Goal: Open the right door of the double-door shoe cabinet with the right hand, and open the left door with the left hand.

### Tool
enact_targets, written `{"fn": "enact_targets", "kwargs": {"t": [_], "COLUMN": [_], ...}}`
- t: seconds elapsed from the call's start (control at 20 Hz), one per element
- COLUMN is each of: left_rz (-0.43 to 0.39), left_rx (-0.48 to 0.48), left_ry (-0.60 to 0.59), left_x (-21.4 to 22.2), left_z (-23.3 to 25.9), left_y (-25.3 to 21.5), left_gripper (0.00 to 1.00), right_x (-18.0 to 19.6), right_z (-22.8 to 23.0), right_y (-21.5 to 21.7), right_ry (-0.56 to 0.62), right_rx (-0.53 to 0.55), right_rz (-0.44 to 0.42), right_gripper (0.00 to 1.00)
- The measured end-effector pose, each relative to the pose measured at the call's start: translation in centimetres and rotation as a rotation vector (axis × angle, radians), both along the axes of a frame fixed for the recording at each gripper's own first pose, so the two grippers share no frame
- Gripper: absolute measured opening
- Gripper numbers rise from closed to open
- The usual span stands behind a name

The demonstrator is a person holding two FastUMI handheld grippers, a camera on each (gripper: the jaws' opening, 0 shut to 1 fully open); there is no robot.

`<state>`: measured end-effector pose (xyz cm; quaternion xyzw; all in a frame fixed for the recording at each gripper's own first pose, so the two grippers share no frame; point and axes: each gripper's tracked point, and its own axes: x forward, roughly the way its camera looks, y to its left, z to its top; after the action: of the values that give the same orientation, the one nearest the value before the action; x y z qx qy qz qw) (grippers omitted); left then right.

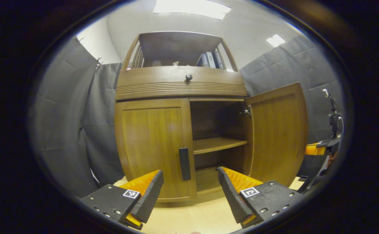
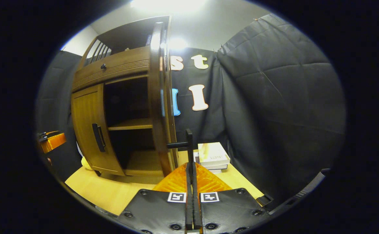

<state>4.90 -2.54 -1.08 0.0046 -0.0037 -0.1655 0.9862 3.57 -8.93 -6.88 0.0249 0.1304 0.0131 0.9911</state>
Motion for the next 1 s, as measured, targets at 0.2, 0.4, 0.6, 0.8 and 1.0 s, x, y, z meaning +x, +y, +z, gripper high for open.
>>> {"fn": "enact_targets", "kwargs": {"t": [0.2, 0.4, 0.6, 0.8, 1.0], "left_rz": [0.004, 0.03, 0.071, 0.102, 0.125], "left_rx": [-0.013, -0.019, -0.033, -0.037, -0.039], "left_ry": [-0.011, -0.012, -0.007, 0.022, 0.038], "left_x": [2.0, 5.3, 8.7, 12.4, 15.1], "left_z": [0.0, -0.3, -1.2, -2.7, -3.7], "left_y": [-1.1, -1.7, -1.6, -1.5, -1.1], "left_gripper": [0.98, 0.98, 0.98, 0.96, 0.98], "right_x": [-1.9, -4.2, -6.0, -6.9, -6.8], "right_z": [0.9, 1.9, 2.2, 2.2, 1.8], "right_y": [-0.6, -0.2, 0.2, 0.2, 0.1], "right_ry": [-0.026, -0.041, -0.073, -0.077, -0.065], "right_rx": [-0.019, -0.072, -0.084, -0.112, -0.105], "right_rz": [-0.025, -0.019, -0.047, -0.066, -0.072], "right_gripper": [0.02, 0.57, 0.96, 0.93, 0.93]}}
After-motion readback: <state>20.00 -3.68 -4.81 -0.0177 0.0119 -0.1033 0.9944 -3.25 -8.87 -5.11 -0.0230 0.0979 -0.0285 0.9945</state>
